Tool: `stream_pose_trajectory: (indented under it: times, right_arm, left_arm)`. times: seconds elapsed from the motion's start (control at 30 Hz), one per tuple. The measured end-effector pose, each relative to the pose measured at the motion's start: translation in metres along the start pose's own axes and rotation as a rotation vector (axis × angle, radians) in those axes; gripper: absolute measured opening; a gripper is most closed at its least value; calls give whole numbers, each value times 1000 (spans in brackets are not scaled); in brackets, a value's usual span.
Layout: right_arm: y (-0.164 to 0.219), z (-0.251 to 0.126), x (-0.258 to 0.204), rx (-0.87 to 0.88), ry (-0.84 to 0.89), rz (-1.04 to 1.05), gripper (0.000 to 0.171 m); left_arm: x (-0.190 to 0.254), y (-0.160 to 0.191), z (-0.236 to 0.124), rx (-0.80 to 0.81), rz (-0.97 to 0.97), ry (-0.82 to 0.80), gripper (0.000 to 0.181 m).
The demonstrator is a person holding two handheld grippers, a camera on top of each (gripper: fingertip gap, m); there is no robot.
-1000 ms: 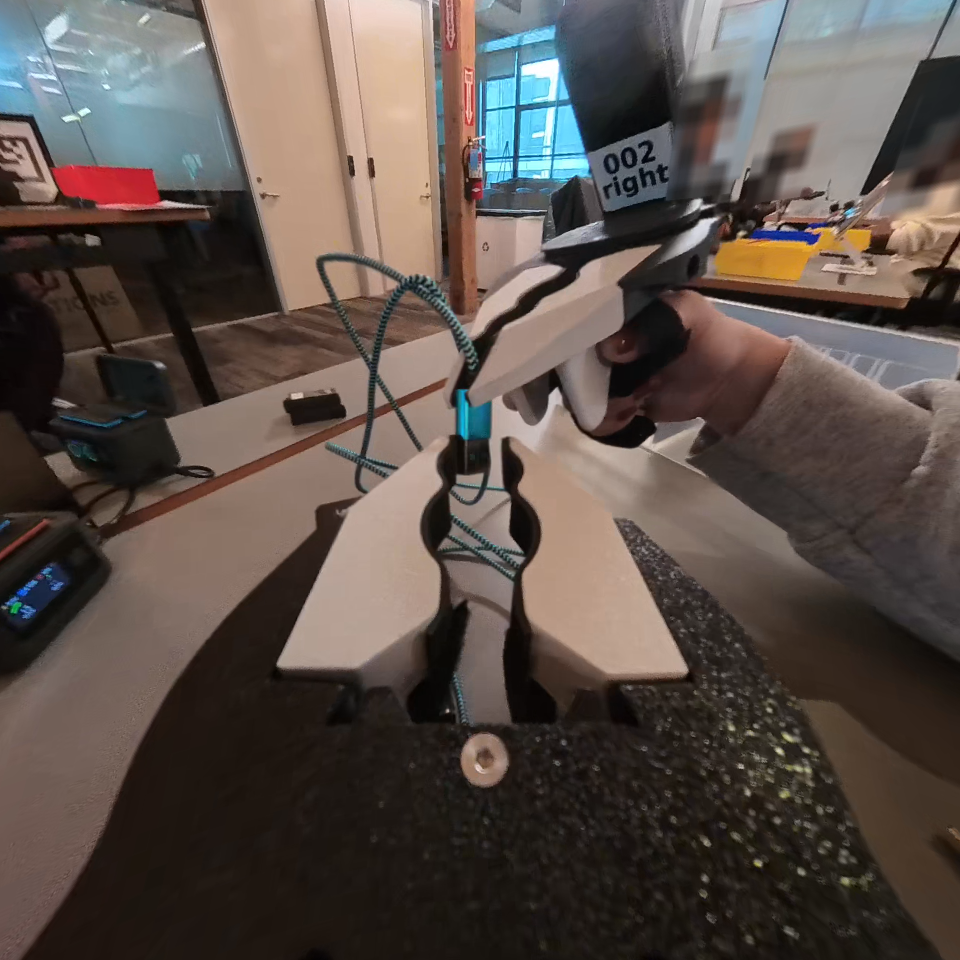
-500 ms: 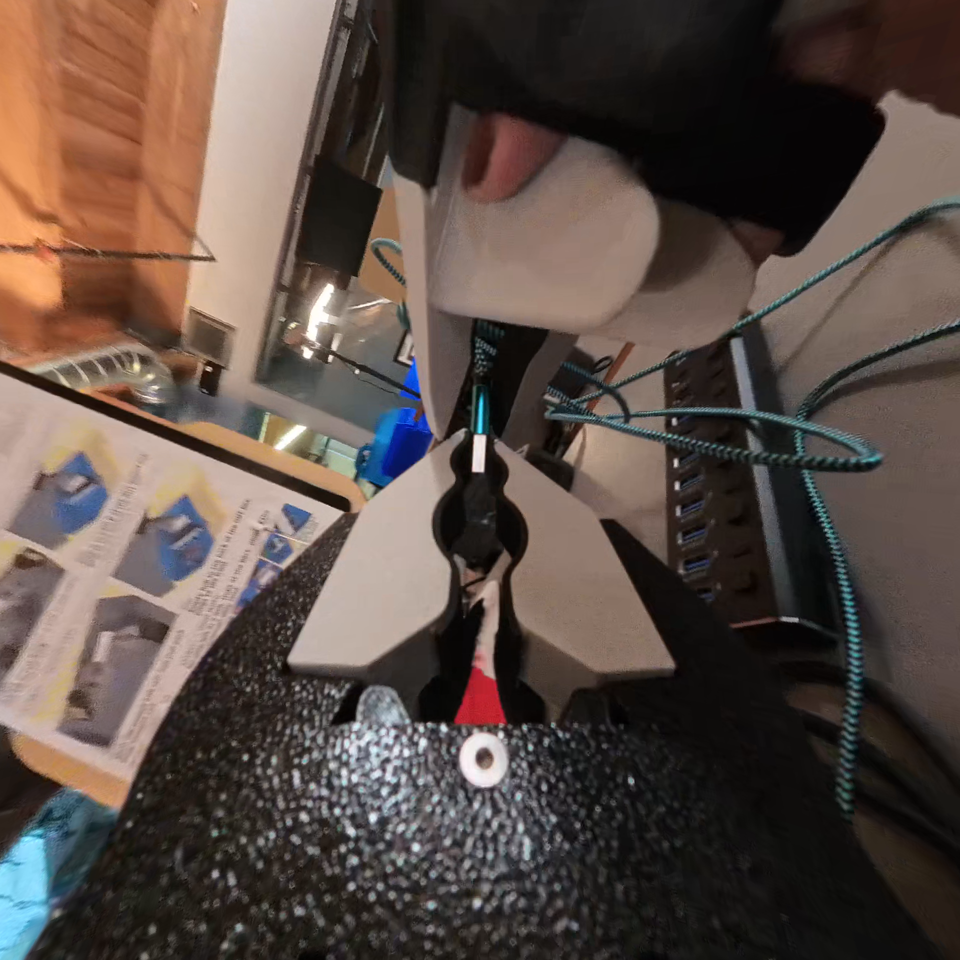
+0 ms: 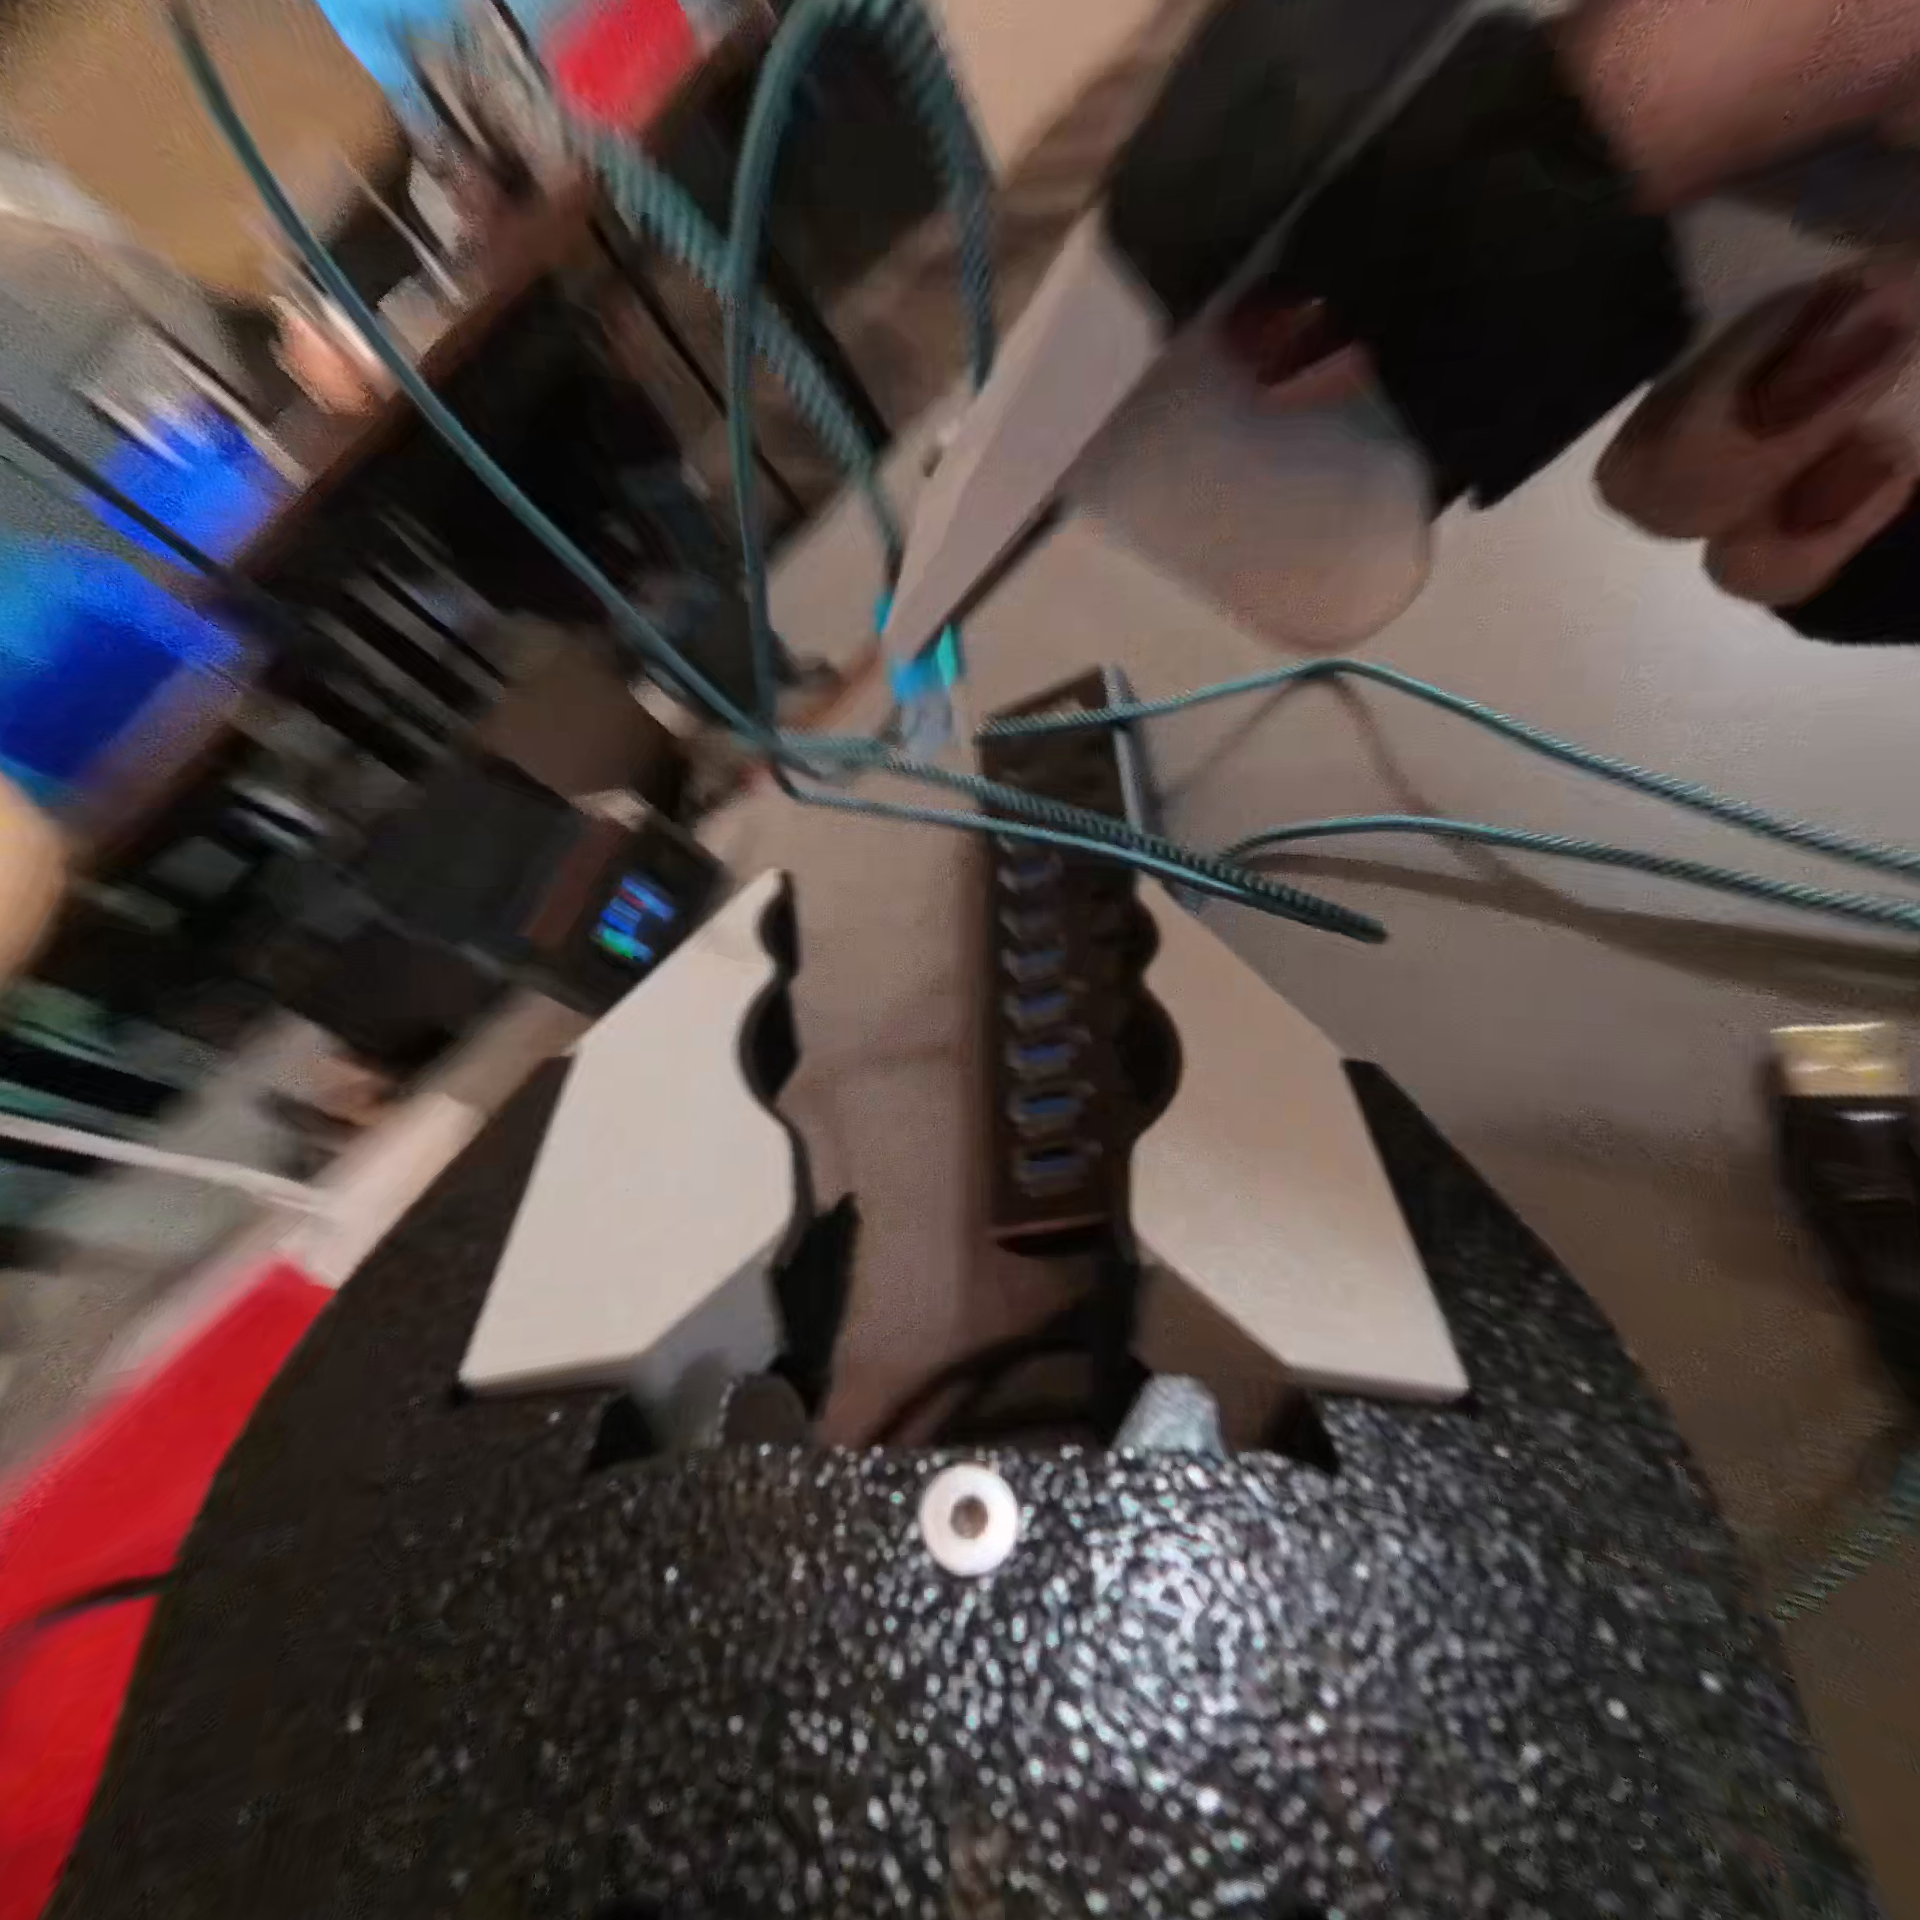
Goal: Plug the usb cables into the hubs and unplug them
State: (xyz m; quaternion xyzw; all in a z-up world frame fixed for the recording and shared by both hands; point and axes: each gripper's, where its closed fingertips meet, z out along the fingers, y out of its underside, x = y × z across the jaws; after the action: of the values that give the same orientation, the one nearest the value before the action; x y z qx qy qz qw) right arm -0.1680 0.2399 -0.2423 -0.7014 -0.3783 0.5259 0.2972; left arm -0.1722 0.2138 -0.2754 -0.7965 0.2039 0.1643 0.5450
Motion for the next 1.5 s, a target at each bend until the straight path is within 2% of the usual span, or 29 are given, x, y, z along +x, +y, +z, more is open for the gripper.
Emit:
stream_pose_trajectory:
  times: [0.07, 0.2, 0.27, 0.3, 0.4, 0.53, 0.73, 0.83, 0.87, 0.93, 1.0, 1.17, 1.2, 1.23, 1.33, 1.5]
  right_arm:
    - [-12, -18, 35, 25, 236, -125, 4]
    - [-52, -88, 87, 199, 585, -163, 4]
    - [-55, -116, 100, 170, 693, -179, 4]
    - [-47, -121, 102, 97, 697, -150, 4]
    - [-10, -114, 89, -134, 539, -5, 4]
    - [4, -99, 50, -195, 253, 84, 4]
    - [27, -80, 17, -292, -12, 166, 4]
    - [37, -66, 4, -343, -101, 171, 4]
    - [41, -62, 1, -362, -123, 164, 4]
    - [48, -57, -5, -401, -141, 130, 5]
    - [52, -55, -9, -429, -150, 90, 5]
    - [61, -57, -21, -493, -180, -37, 5]
    - [63, -58, -22, -510, -172, -64, 5]
    - [65, -59, -25, -524, -180, -90, 5]
    - [70, -61, -32, -560, -195, -160, 5]
    - [67, -69, -42, -557, -198, -190, 9]
  left_arm:
    - [9, 19, 8, -86, -192, 128, 81]
    - [25, 39, 16, -155, -356, 260, 83]
    - [33, 44, 18, -191, -369, 303, 81]
    - [37, 46, 20, -207, -362, 315, 81]
    - [44, 45, 22, -211, -329, 333, 78]
    - [45, 42, 22, -196, -279, 329, 80]
    - [45, 37, 18, -165, -322, 359, 83]
    - [49, 10, 6, -20, -291, 413, 55]
    - [51, -3, 0, 35, -306, 437, 46]
    - [54, -27, -12, 153, -400, 525, 41]
    - [54, -49, -25, 255, -577, 673, 45]
    - [48, -61, -33, 314, -862, 850, 46]
    - [48, -63, -34, 323, -937, 902, 44]
    - [50, -63, -34, 316, -983, 943, 34]
    - [56, -62, -39, 323, -1021, 1037, 6]
    - [58, -70, -46, 376, -888, 1010, 3]
